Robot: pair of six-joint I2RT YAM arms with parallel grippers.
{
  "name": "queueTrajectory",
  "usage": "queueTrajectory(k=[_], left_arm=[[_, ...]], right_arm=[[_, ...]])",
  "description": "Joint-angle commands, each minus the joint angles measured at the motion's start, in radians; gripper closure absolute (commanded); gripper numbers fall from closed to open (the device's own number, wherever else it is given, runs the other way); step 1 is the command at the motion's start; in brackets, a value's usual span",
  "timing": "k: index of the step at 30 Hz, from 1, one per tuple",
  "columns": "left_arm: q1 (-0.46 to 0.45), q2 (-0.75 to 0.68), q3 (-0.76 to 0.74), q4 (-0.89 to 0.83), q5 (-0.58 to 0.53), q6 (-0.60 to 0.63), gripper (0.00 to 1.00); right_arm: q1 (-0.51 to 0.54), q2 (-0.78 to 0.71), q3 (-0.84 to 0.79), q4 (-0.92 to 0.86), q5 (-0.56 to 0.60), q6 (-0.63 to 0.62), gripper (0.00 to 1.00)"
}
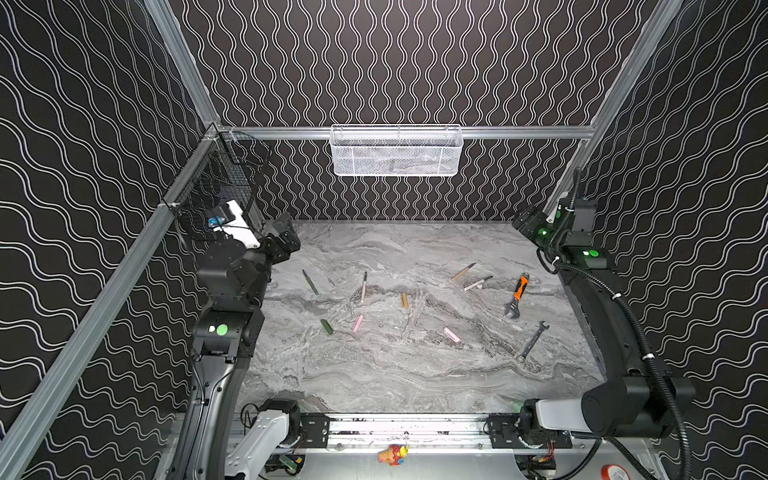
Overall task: Insert the pens into the pen caps
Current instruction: 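Raise both arms forward, moving the right gripper toward the tan pen, then lower the right gripper onto the tan grey-tipped pen and close it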
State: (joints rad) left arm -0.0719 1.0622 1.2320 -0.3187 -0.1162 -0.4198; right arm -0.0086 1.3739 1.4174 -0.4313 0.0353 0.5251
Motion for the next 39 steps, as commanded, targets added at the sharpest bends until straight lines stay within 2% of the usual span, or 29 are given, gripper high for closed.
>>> queueTrajectory(k=[1, 3, 5, 8, 13, 18, 22, 26, 30, 34, 39], left_arm=[[0.003, 0.013, -0.004, -0.019, 0.058, -0.06, 0.01], [0.003, 0.021, -0.026, 0.016, 0.064, -0.111, 0.01], [0.003, 0.06, -0.023, 0.051, 0.14, -0.111, 0.01], [0.003, 0.16, 0.036, 0.002, 0.213, -0.133, 0.01], [-0.001, 0.287, 0.068, -0.04, 0.293, -0.132, 0.01], [-0.03, 0.365, 0.08, -0.006, 0.28, -0.145, 0.03], [-0.093, 0.465, 0.12, -0.002, 0.29, -0.111, 0.08], [-0.146, 0.548, 0.105, 0.023, 0.374, -0.112, 0.17], [-0.212, 0.597, 0.093, 0.017, 0.423, -0.129, 0.22], [-0.284, 0.599, 0.058, 0.025, 0.436, -0.112, 0.22], [-0.301, 0.615, 0.056, 0.022, 0.455, -0.117, 0.22]], right_arm=[[-0.001, -0.028, -0.035, -0.129, -0.043, 0.024, 0.16], [-0.001, -0.049, -0.078, -0.13, -0.062, 0.017, 0.22], [0.0, -0.055, -0.11, -0.155, -0.062, 0.028, 0.36], [0.0, -0.067, -0.166, -0.167, -0.046, 0.047, 0.42], [0.003, -0.065, -0.213, -0.174, -0.043, 0.042, 0.4], [0.004, -0.047, -0.245, -0.136, -0.101, 0.016, 0.34], [0.015, -0.009, -0.258, -0.114, -0.157, 0.02, 0.42], [0.056, 0.067, -0.21, -0.171, -0.09, 0.022, 0.56], [0.084, 0.112, -0.195, -0.168, -0.057, 0.036, 0.57], [0.126, 0.17, -0.162, -0.167, -0.019, 0.042, 0.57], [0.174, 0.29, -0.09, -0.167, 0.02, 0.046, 0.57]])
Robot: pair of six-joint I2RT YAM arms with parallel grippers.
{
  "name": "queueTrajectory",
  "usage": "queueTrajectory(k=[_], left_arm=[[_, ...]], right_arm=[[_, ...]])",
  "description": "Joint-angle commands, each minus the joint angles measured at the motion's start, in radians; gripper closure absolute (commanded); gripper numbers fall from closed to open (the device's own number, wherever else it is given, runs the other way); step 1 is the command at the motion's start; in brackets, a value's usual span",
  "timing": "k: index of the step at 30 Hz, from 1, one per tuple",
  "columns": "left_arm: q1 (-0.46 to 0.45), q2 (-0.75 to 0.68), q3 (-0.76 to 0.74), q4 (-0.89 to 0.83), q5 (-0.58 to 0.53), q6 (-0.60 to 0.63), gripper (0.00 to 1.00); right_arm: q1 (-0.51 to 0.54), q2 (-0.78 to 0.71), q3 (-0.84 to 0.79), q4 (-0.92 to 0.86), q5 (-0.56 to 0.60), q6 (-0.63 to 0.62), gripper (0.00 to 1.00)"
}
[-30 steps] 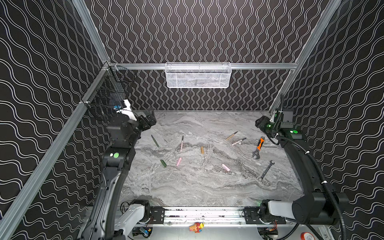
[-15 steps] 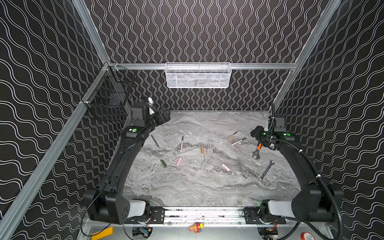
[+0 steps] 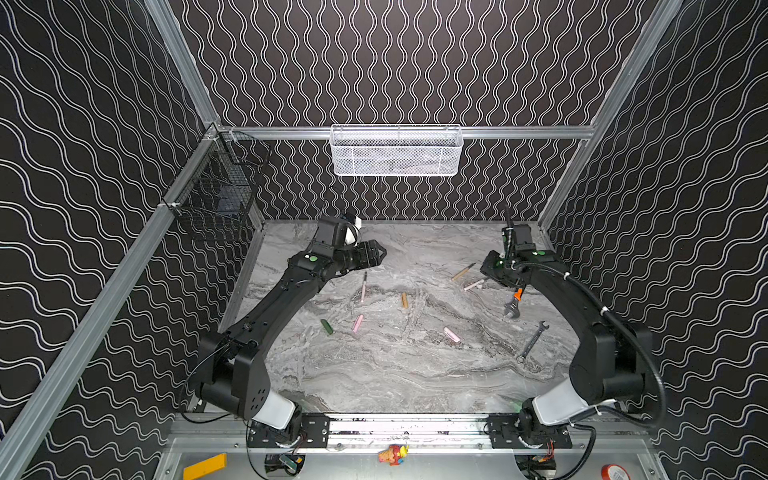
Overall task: Insert the pens into the pen caps
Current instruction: 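Lower the right gripper onto the tan grey-tipped pen and close it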
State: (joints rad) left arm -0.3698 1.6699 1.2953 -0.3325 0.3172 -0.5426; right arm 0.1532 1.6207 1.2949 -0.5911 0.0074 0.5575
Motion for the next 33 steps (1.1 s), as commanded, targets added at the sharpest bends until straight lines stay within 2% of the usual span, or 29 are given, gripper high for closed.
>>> queueTrajectory(k=[1, 6, 8, 12, 26, 33], left_arm=[[-0.003, 0.013, -0.013, 0.045, 0.038, -0.001, 0.22], [-0.007, 0.023, -0.016, 0.058, 0.065, -0.018, 0.22], [-0.007, 0.016, -0.007, 0.038, 0.044, -0.007, 0.22], [-0.007, -0.006, -0.027, 0.06, 0.025, -0.019, 0.22], [-0.007, -0.009, -0.026, 0.07, 0.05, -0.028, 0.22], [-0.007, -0.011, -0.03, 0.071, 0.05, -0.032, 0.22]], right_arm=[[0.015, 0.074, 0.05, -0.012, 0.059, 0.023, 0.58], [0.018, 0.19, 0.115, 0.012, 0.048, 0.061, 0.66], [0.041, 0.217, 0.134, 0.028, 0.03, 0.063, 0.67], [0.09, 0.294, 0.204, 0.003, 0.081, 0.053, 0.66], [0.082, 0.564, 0.473, -0.109, 0.18, 0.125, 0.63], [0.058, 0.599, 0.514, -0.11, 0.175, 0.151, 0.63]])
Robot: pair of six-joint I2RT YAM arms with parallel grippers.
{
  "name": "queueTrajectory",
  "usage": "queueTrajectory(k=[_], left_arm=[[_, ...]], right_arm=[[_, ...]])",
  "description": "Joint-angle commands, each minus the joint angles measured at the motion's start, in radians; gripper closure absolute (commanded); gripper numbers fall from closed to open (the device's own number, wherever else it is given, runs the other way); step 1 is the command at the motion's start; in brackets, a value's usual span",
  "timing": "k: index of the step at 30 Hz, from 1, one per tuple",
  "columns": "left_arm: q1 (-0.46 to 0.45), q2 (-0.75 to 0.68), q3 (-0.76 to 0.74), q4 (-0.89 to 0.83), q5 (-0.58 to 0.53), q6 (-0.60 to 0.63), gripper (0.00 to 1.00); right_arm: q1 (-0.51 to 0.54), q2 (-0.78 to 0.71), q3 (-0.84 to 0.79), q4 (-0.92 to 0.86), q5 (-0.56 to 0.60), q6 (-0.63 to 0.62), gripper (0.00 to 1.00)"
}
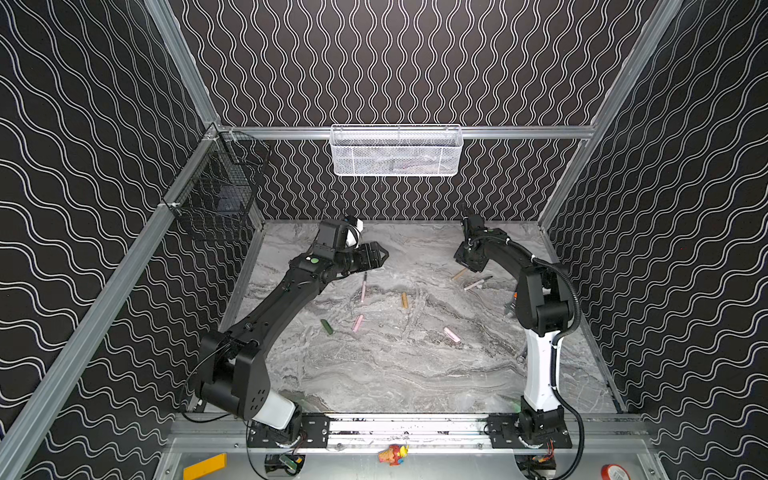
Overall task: Insert the pens into the pen caps
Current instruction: 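Lower the right gripper onto the tan grey-tipped pen and close it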
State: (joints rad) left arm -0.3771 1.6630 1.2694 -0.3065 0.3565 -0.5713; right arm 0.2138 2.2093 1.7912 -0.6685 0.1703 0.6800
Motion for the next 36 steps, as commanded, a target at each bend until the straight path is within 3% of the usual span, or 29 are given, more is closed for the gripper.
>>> queueTrajectory(k=[1, 36], left_arm=[[0.001, -0.005, -0.002, 0.043, 0.011, -0.003, 0.22], [0.001, -0.006, -0.004, 0.047, 0.016, -0.003, 0.22]], right_arm=[[-0.003, 0.016, 0.022, -0.037, 0.019, 0.027, 0.63], [-0.032, 0.11, 0.044, -0.071, -0.05, -0.033, 0.76]])
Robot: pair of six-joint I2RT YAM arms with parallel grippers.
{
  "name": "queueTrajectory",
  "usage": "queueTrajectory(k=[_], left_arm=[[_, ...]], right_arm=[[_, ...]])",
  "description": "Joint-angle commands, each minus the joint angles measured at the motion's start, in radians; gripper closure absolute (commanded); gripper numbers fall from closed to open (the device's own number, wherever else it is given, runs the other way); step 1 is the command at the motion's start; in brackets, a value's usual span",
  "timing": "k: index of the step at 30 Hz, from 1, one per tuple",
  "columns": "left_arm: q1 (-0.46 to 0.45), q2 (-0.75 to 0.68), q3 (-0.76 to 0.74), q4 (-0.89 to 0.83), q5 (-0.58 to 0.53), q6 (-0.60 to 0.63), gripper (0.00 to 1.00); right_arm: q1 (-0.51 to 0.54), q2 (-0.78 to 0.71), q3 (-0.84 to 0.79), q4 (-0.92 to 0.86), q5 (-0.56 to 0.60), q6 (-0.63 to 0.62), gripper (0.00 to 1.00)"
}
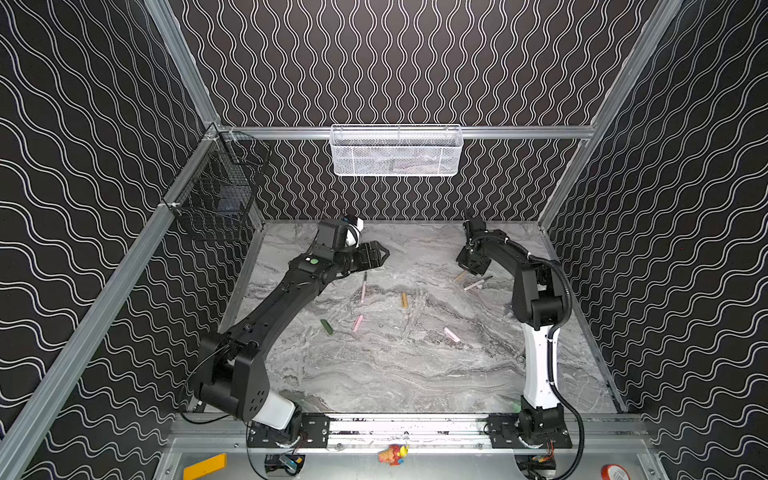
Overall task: Insert the pens into the pen caps
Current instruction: 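Lift the pen with the right gripper while the left gripper turns toward it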
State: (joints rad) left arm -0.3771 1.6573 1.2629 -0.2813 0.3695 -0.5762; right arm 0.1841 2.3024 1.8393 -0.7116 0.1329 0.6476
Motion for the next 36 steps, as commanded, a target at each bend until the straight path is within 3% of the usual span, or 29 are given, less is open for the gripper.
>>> queueTrajectory(k=[1, 11, 20, 36], left_arm=[[0.001, -0.002, 0.001, 0.025, 0.003, 0.001, 0.21], [0.001, -0.004, 0.005, 0.021, 0.002, 0.003, 0.21], [0.001, -0.008, -0.007, 0.049, 0.022, 0.007, 0.21], [-0.047, 0.017, -0.066, 0.289, 0.286, -0.008, 0.22]], right_arm=[[-0.005, 0.022, -0.004, -0.03, -0.018, -0.001, 0.76], [-0.012, -0.031, -0.05, 0.004, -0.074, 0.001, 0.89], [-0.011, -0.137, -0.108, 0.079, -0.117, -0.012, 0.92], [0.134, -0.533, -0.395, 0.299, -0.074, -0.084, 0.93]])
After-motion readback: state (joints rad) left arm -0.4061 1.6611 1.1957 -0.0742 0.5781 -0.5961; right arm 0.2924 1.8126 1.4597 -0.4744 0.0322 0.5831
